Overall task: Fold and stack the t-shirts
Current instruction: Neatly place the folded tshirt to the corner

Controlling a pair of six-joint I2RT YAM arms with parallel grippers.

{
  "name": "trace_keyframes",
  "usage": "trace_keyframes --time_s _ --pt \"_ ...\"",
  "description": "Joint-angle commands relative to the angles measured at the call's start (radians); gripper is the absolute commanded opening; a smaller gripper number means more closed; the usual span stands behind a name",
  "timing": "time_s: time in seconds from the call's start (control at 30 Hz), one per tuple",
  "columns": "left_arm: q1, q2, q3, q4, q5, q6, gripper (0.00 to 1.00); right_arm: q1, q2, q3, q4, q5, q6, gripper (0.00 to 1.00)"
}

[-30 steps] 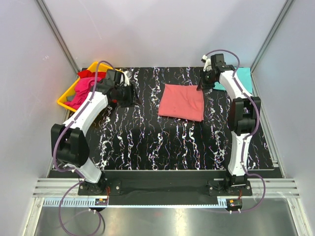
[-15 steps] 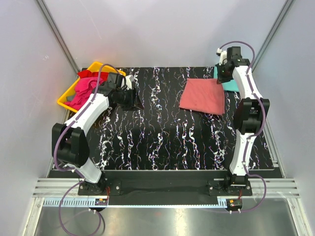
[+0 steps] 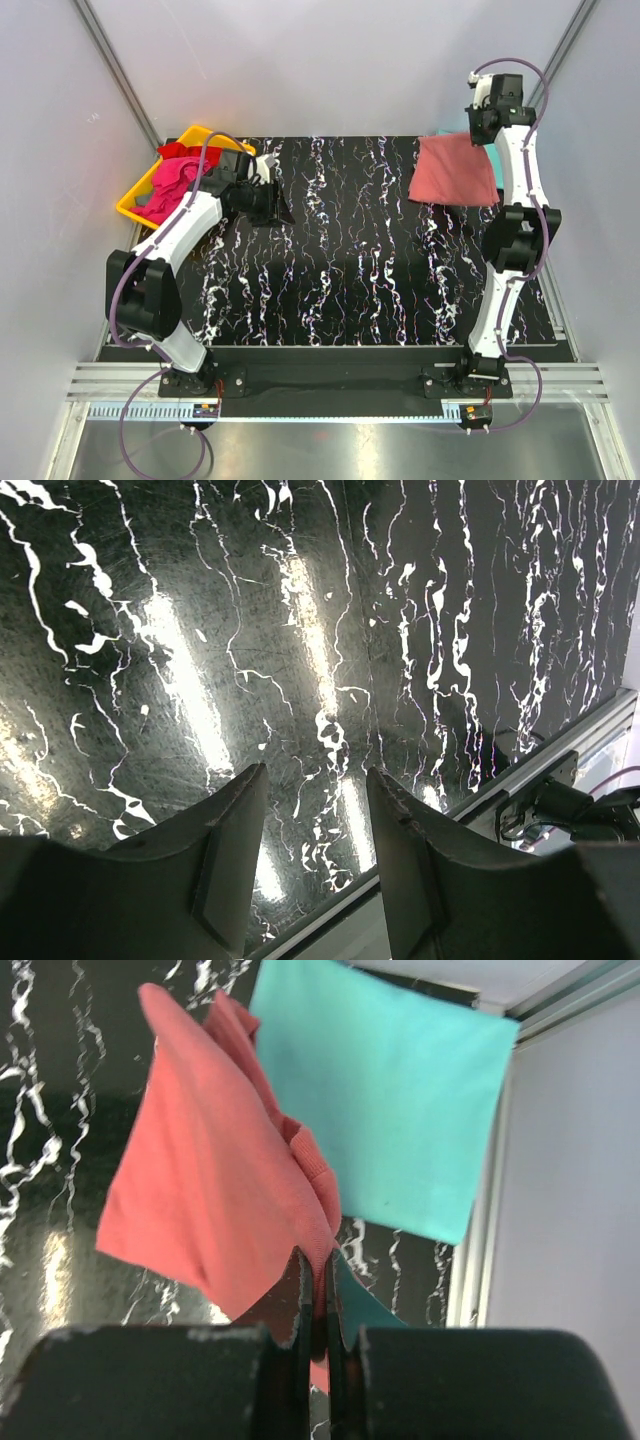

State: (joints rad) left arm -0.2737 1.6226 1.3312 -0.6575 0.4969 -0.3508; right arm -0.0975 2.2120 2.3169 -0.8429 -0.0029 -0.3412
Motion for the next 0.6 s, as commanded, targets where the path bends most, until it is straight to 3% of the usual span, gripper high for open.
trace_keyframes --time_s 0.0,0.13,0.33,0.57 --pt "-0.009 -0.020 -0.006 0.042 0.045 0.006 0.49 -0.021 0.032 0.062 0.097 0.024 -0.025 0.00" --pt "-0.016 -0.024 -0.006 0.042 0.048 0.007 0.50 -0.042 0.090 0.128 0.100 -0.035 -0.013 0.00" --pt "-0.022 -0.026 -0.006 0.035 0.042 0.010 0.49 -0.050 0.069 0.082 0.226 -0.042 -0.028 0.00" --pt "-0.027 -0.040 -0.006 0.038 0.040 0.012 0.49 -0.076 0.135 0.205 0.232 -0.037 -0.068 0.00"
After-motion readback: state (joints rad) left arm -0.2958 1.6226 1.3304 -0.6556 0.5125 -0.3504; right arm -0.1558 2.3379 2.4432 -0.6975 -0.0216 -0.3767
